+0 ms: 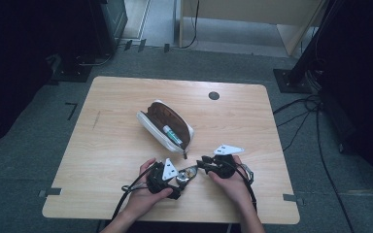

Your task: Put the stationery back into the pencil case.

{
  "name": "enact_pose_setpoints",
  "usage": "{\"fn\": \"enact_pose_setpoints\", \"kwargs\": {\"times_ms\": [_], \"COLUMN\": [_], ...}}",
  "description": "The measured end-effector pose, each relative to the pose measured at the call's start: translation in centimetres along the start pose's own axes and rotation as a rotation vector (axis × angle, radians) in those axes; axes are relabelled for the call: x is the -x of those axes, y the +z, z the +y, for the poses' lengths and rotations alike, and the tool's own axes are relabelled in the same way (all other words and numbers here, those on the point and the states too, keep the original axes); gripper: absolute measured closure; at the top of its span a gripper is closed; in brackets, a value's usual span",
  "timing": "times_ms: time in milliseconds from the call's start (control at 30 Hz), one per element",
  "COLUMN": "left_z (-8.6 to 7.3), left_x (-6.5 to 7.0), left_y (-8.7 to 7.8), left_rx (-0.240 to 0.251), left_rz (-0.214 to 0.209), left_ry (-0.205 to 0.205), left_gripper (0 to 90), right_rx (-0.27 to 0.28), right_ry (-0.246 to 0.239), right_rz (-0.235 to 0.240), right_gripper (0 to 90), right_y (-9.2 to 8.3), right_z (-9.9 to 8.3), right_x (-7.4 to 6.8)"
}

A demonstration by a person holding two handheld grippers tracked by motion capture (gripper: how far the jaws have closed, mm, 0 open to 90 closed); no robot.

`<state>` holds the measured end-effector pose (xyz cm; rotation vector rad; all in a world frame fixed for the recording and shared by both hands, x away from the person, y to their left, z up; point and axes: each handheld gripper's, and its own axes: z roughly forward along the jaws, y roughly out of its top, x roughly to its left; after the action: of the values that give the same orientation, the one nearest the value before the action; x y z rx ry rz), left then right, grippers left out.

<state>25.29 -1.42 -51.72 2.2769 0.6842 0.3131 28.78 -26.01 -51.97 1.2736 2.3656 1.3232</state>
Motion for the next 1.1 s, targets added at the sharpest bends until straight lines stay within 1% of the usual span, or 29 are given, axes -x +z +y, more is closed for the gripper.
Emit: {"fn": "enact_pose_setpoints", "kwargs": {"times_ms": [67,100,133,233,267,333,400,500,567,633,700,800,867,900,933,1000,1100], "left_z": [0.0,-0.1,-0.2,-0.3,-0.4,-0.5,-0.5,-0.5,-0.5,-0.5,-0.5,-0.6,-0.6,-0.6,-0.6,-0.6,-0.6], "left_x": [-0.1,-0.3,-0.6,-1.1,-1.2,-1.5,-1.5,-1.3,-1.3,-1.2,-1.2,-1.1,-1.1,-1.3,-1.4,-1.5,-1.6], "left_y": [0.0,-0.1,-0.1,-0.3,-0.3,-0.4,-0.4,-0.3,-0.3,-0.3,-0.3,-0.4,-0.4,-0.5,-0.5,-0.6,-0.6], "left_rx": [0.002,0.002,0.002,-0.002,0.000,0.000,0.001,0.004,0.001,0.000,0.003,0.013,0.013,0.018,0.021,0.020,0.021], "left_rz": [-0.002,0.006,0.008,-0.001,-0.001,-0.005,-0.006,-0.002,-0.004,-0.008,-0.017,-0.032,-0.029,-0.016,-0.018,-0.021,-0.027], "left_ry": [-0.006,-0.007,-0.017,-0.017,-0.025,-0.021,-0.019,-0.021,-0.021,-0.016,-0.007,0.007,0.006,-0.004,-0.016,-0.010,-0.006], "left_gripper": [22.2,25.5,25.4,25.8,25.8,26.0,26.1,25.7,22.9,21.1,21.9,27.9,31.1,36.2,39.8,40.6,41.1], "right_rx": [-0.004,-0.009,-0.007,-0.008,-0.008,-0.006,-0.002,-0.001,0.002,0.001,0.002,0.007,0.008,0.008,0.008,0.008,0.011], "right_ry": [0.004,0.008,0.002,0.003,0.004,0.004,0.002,0.014,0.017,0.027,0.028,0.027,0.029,0.025,0.026,0.024,0.029], "right_rz": [0.028,0.042,0.052,0.072,0.077,0.081,0.091,0.100,0.102,0.109,0.113,0.123,0.128,0.125,0.125,0.124,0.123], "right_gripper": [69.1,70.3,71.4,75.7,76.5,77.9,79.2,82.6,83.4,83.6,83.5,83.2,83.3,83.2,82.8,82.2,78.5], "right_y": [0.1,0.1,0.2,0.3,0.3,0.4,0.5,0.6,0.7,0.8,0.9,1.1,1.2,1.2,1.2,1.2,1.3], "right_z": [0.0,0.0,-0.1,-0.1,-0.1,-0.1,-0.1,-0.1,-0.1,-0.1,-0.1,-0.1,-0.1,-0.1,-0.1,-0.1,-0.1], "right_x": [-0.1,-0.1,-0.1,-0.3,-0.4,-0.5,-0.5,-0.6,-0.7,-0.9,-1.0,-1.2,-1.3,-1.4,-1.3,-1.3,-1.2]}}
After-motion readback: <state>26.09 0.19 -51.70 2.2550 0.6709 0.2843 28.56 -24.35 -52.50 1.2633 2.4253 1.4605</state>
